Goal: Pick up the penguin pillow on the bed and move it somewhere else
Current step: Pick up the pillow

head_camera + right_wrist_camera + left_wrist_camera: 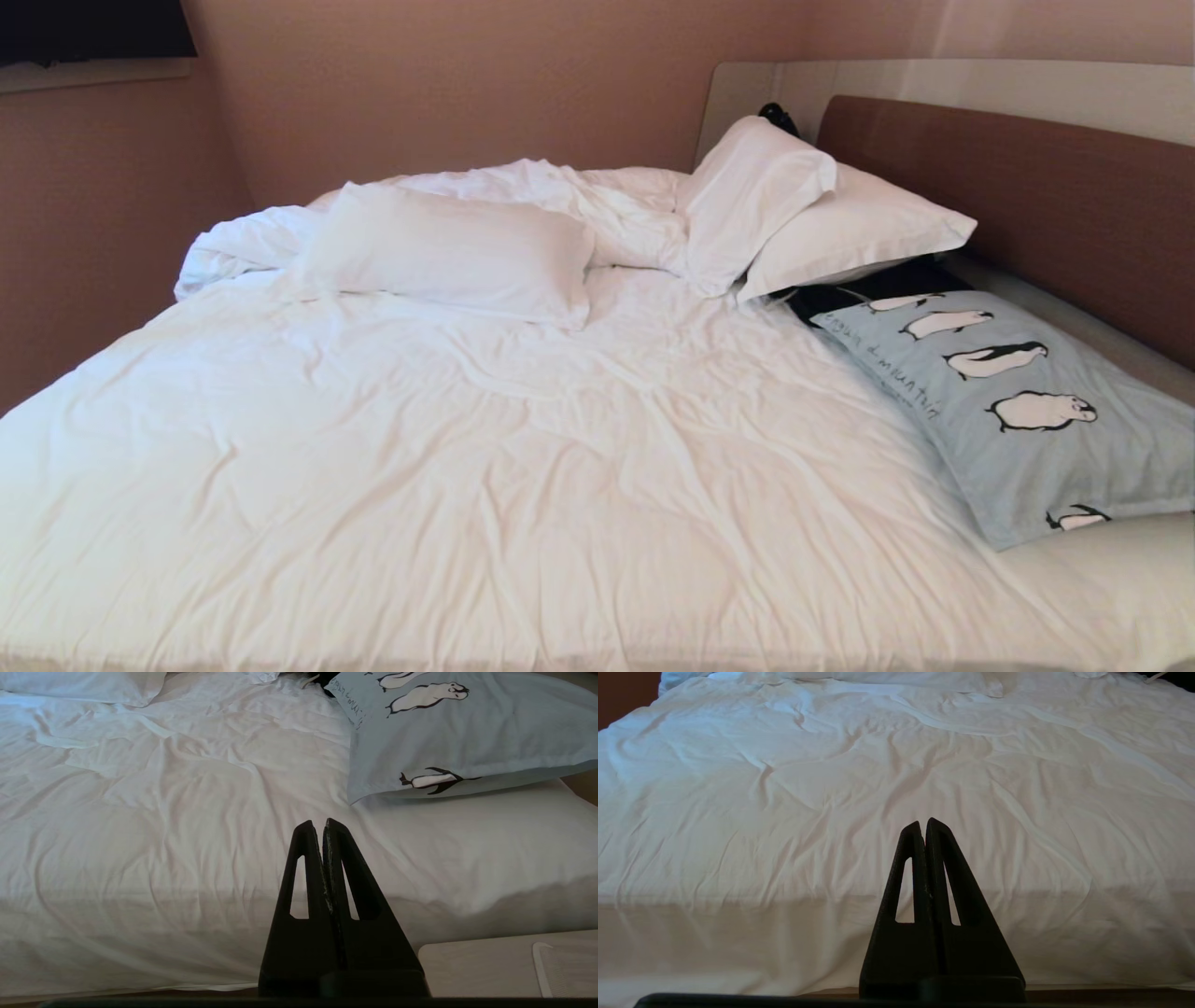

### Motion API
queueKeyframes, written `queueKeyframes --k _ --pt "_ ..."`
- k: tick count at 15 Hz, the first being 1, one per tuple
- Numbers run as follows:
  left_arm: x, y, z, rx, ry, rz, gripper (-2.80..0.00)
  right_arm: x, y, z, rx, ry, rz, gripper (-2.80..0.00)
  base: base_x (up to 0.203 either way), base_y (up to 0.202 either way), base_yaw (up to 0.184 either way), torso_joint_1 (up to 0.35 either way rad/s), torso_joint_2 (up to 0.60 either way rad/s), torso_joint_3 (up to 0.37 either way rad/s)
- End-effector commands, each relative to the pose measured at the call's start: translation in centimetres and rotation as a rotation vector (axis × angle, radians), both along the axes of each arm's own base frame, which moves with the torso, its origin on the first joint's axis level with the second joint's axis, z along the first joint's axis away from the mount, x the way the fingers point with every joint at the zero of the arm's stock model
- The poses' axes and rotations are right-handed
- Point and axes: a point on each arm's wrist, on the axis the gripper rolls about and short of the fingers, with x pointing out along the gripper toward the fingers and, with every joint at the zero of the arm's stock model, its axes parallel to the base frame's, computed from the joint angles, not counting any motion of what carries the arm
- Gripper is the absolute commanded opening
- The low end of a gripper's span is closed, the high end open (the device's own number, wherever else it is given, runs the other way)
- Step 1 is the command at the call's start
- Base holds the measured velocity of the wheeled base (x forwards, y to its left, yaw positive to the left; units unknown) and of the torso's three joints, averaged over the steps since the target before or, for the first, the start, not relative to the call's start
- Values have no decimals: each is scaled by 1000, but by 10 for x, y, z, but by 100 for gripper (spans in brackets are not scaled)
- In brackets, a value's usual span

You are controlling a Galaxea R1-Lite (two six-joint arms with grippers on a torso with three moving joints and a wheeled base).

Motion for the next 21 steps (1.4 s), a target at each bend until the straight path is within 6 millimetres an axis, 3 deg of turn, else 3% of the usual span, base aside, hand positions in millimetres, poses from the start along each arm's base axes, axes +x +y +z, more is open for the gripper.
queueKeyframes --k 1,21 --pt "0 0 0 0 -2 1 -280 0 0 0 0 -3 0 -280 0 0 0 0 0 0" --pt "0 0 0 0 0 1 -280 0 0 0 1 -3 0 -280 0 0 0 0 0 0"
